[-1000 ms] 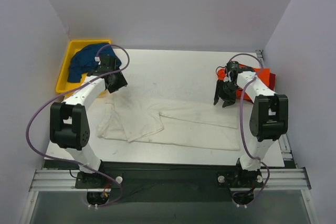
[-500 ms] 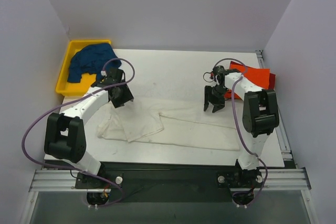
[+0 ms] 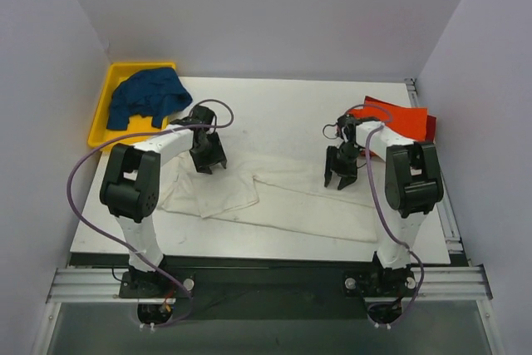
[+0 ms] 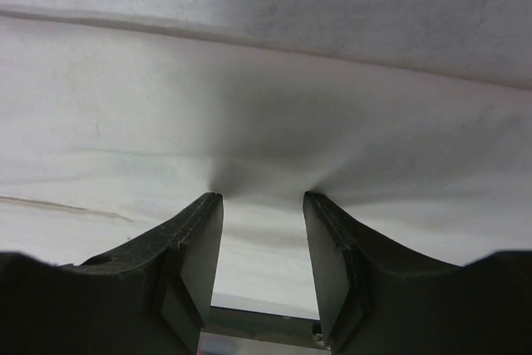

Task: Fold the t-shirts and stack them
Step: Rotate the tshirt 90 degrees

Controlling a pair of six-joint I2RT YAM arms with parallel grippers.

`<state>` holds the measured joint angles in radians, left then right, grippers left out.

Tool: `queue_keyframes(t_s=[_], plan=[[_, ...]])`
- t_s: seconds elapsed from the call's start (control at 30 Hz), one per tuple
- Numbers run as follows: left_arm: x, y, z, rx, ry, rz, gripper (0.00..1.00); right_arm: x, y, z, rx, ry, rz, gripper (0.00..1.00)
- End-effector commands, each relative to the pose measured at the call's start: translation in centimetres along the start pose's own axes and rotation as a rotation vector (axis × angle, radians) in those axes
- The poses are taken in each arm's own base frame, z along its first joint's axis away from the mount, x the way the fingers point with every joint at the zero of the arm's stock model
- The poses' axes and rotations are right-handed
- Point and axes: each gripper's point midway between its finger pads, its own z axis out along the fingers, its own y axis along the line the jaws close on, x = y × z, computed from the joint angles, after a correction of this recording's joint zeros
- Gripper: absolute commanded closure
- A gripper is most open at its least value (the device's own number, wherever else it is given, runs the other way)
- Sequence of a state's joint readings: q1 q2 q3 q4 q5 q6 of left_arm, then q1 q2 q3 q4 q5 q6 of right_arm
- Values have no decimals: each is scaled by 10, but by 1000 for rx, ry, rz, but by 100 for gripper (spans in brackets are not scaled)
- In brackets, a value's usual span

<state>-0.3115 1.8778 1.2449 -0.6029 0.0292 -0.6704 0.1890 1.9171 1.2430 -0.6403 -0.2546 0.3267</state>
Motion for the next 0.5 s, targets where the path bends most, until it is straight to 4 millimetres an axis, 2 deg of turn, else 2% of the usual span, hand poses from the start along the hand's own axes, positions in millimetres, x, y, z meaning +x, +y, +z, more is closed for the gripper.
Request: queue_keyframes(t_s=[0.0, 0.03, 0.23, 0.27, 0.37, 0.4, 0.47], plan=[[-18, -4, 23, -3, 8, 97, 39, 29, -13, -1, 64, 73, 56, 55], [-29, -10, 27, -2, 6, 111, 39, 33, -15, 0, 78, 78, 58, 55], [-62, -25, 48, -7, 12, 240, 39, 54, -14, 0, 120, 91, 106, 55], [-73, -34, 52, 2, -2, 269, 39, 58, -13, 0, 128, 92, 104, 55], [-80, -38, 63, -2, 9, 313, 39, 66, -4, 3, 151, 89, 107, 55], [-90, -47, 60, 11, -14, 325, 39, 68, -2, 3, 153, 90, 111, 55], [-94, -52, 66, 12, -16, 358, 39, 74, 8, 4, 160, 83, 114, 55]])
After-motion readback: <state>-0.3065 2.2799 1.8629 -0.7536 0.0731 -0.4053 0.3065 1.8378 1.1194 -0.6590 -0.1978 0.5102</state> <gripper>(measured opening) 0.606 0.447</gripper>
